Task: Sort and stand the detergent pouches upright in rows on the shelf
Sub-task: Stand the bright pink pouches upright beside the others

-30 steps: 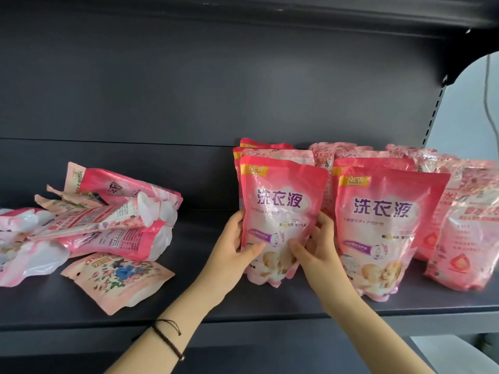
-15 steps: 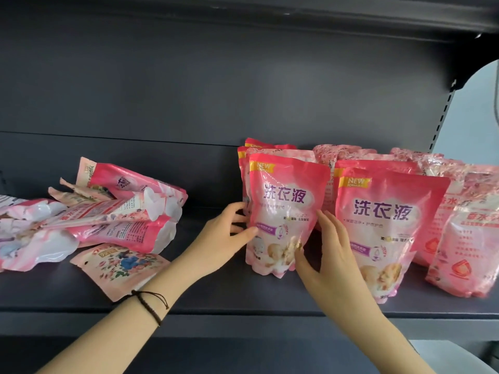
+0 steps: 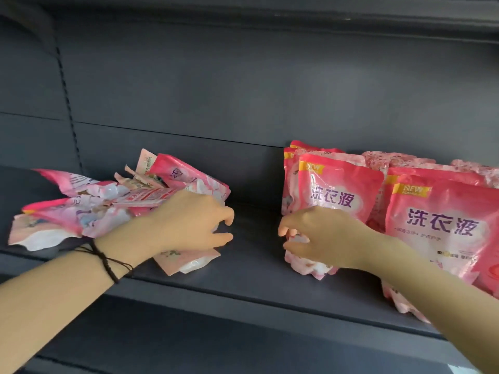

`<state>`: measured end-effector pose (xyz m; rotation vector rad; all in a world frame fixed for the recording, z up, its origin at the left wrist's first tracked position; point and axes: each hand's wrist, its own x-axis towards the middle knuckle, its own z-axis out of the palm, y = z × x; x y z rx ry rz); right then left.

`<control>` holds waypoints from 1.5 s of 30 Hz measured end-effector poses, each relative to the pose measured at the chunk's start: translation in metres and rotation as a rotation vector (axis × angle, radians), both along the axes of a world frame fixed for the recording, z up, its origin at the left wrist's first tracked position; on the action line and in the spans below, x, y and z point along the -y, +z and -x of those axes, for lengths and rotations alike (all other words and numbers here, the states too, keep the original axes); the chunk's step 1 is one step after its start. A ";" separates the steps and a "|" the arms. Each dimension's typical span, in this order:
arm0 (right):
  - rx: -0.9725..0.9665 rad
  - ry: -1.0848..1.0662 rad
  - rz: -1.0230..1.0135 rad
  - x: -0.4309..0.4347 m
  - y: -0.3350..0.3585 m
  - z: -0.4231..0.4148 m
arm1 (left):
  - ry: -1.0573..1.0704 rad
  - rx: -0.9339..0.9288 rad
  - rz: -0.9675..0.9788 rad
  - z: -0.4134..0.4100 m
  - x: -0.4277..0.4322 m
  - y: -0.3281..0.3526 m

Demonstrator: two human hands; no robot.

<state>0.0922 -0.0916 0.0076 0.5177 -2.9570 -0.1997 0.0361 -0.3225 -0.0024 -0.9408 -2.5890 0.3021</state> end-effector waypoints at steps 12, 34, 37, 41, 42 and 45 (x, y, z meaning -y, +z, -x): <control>-0.039 0.089 -0.175 0.100 0.026 0.079 | 0.038 -0.187 0.032 0.079 0.122 0.018; 0.101 -0.163 0.763 0.160 0.021 0.240 | -0.211 0.479 -1.027 0.247 0.136 0.011; 0.064 -0.189 0.936 0.158 0.005 0.257 | -0.277 0.457 -1.103 0.256 0.118 0.018; -0.027 -0.190 1.176 0.149 -0.005 0.265 | -0.293 0.395 -1.130 0.267 0.101 0.019; -0.050 -0.197 1.203 0.148 -0.006 0.266 | -0.297 0.370 -1.119 0.266 0.098 0.020; -0.143 -0.200 1.307 0.147 -0.006 0.270 | -0.294 0.232 -1.096 0.262 0.098 0.018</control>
